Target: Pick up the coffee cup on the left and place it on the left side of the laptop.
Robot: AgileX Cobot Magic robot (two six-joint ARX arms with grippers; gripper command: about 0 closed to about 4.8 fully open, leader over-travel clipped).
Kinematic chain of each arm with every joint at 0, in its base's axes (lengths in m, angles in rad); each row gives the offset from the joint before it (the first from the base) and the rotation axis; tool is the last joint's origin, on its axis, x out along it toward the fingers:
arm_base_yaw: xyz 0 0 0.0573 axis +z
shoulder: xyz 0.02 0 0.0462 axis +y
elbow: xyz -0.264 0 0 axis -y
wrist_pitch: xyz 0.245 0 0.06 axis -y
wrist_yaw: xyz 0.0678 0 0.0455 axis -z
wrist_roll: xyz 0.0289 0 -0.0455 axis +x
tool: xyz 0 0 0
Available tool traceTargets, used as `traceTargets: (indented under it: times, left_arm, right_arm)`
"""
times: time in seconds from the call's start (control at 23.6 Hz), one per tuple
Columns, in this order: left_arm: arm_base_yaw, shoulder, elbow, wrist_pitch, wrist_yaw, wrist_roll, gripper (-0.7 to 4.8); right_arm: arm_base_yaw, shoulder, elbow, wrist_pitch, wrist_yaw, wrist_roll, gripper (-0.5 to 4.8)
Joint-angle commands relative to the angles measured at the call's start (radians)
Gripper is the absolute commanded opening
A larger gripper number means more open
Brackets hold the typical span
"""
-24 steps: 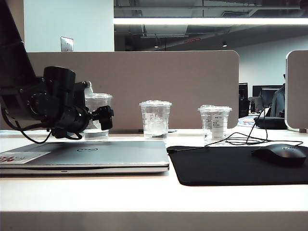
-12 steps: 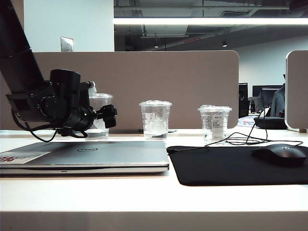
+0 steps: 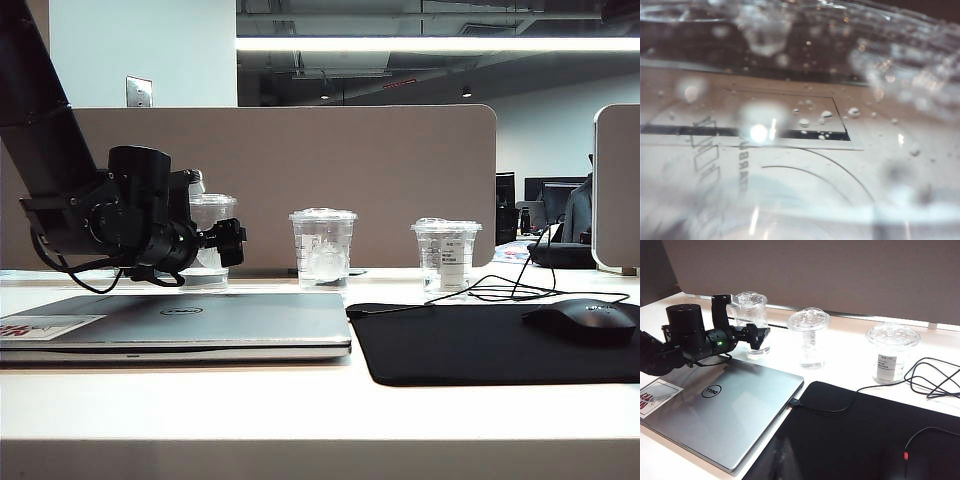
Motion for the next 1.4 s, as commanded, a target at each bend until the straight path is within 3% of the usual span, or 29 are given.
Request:
traceTargets:
  times: [0.04, 0.17, 0.25, 0.38, 0.59, 1.01, 1.4]
  left_arm:
    - [-0.003, 0.0, 0.002, 0.006, 0.0, 0.009, 3.85]
    - [-0.003, 0.0, 0.002, 0.007, 0.0, 0.01, 3.2]
    - [-0.003, 0.0, 0.002, 0.007, 0.0, 0.01, 2.48]
    - [-0.003, 0.0, 0.002, 0.007, 0.0, 0.01, 2.27]
    - [-0.003, 0.0, 0.002, 0.009, 0.0, 0.011, 1.28]
    - [-0.002, -0.106, 0.002, -0.004, -0.01, 0.059, 1.29]
    - [0.011, -0.255, -0.033, -0.138, -0.011, 0.085, 1.29]
  right_arm:
    - [0.001, -0.002, 0.008, 0.021, -0.003, 0.004, -0.02]
    - [0.0, -0.002, 0.008, 0.02, -0.003, 0.003, -0.02]
    - [0.0, -0.002, 0.008, 0.02, -0.003, 0.004, -0.02]
    - [0.0, -0.002, 0.008, 0.02, -0.003, 0.004, -0.02]
    - [0.0, -0.002, 0.008, 0.02, -0.003, 0.003, -0.02]
    - [0.0, -0.002, 0.008, 0.021, -0.002, 0.003, -0.02]
    - [0.0, -0.003, 0.008, 0.022, -0.003, 0.003, -0.02]
